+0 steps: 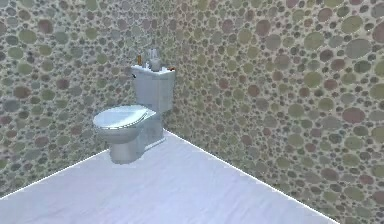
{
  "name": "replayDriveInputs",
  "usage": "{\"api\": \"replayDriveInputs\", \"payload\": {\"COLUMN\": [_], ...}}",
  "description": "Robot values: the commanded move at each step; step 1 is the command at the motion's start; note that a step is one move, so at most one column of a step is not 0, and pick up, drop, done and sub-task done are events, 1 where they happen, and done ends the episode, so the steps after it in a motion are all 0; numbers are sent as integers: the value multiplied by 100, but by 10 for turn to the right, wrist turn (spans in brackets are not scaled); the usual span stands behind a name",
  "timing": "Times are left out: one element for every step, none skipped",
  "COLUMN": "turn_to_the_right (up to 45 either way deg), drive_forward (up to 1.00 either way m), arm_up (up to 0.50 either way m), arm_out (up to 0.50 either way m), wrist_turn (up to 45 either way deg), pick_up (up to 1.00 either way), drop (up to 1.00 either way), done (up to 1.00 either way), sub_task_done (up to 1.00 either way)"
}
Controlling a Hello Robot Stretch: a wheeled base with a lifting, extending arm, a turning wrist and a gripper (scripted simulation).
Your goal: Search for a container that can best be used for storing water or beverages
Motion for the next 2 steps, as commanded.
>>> {"api": "replayDriveInputs", "payload": {"turn_to_the_right": [0, 450], "drive_forward": [20, 0], "arm_up": [0, 0], "arm_out": [0, 0], "wrist_turn": [0, 0], "pick_up": [0, 0], "drop": [0, 0], "done": [0, 0], "sub_task_done": [0, 0]}}
